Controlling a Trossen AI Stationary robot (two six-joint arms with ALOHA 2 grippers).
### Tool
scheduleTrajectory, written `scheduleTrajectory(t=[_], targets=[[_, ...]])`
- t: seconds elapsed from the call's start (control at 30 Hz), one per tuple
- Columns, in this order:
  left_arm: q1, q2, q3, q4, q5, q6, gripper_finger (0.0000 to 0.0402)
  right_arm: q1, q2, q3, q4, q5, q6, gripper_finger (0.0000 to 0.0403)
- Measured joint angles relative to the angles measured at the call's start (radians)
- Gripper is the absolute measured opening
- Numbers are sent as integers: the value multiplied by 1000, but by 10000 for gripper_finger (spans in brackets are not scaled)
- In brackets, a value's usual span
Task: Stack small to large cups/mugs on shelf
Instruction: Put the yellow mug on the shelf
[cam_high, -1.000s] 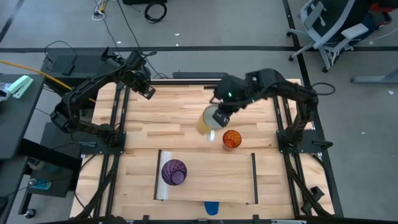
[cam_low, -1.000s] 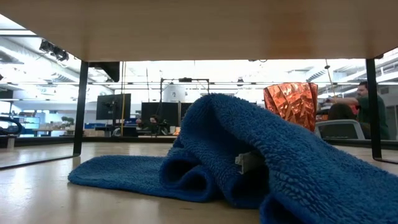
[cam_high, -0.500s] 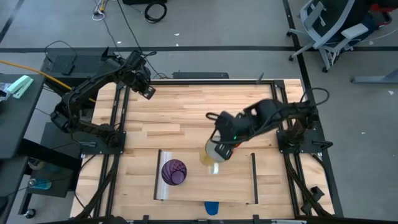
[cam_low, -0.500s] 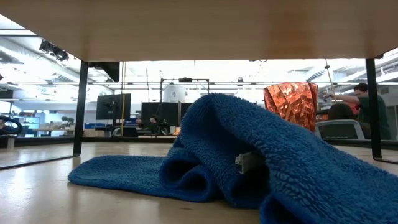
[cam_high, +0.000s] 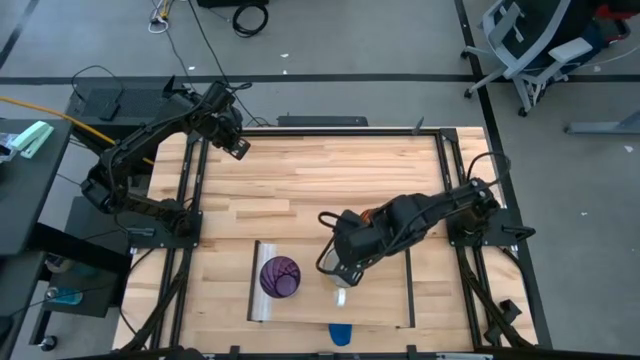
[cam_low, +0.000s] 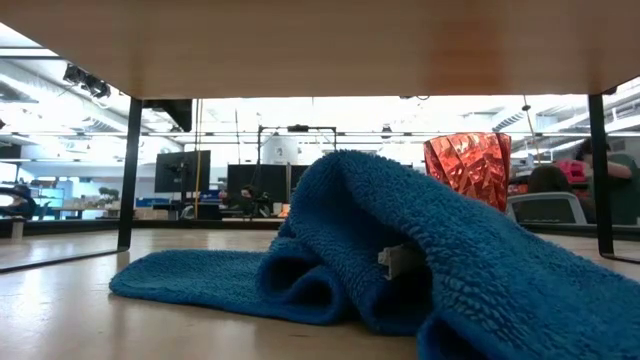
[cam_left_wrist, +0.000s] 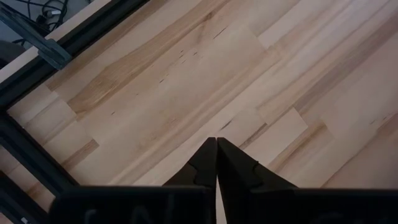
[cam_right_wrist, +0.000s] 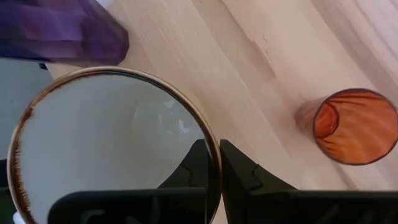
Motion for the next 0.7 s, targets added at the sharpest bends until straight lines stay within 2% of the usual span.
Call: scheduleTrajectory(t=[0.27, 0.5, 0.7], targets=[[0, 0, 0, 0, 0, 0, 24, 15, 28, 0, 13, -3, 19, 17], [0, 0, 0, -2, 0, -1, 17, 21, 29, 0, 24, 15, 27, 17], [0, 0, 0, -3, 0, -1, 22, 31, 55, 0, 38, -19, 11, 17]])
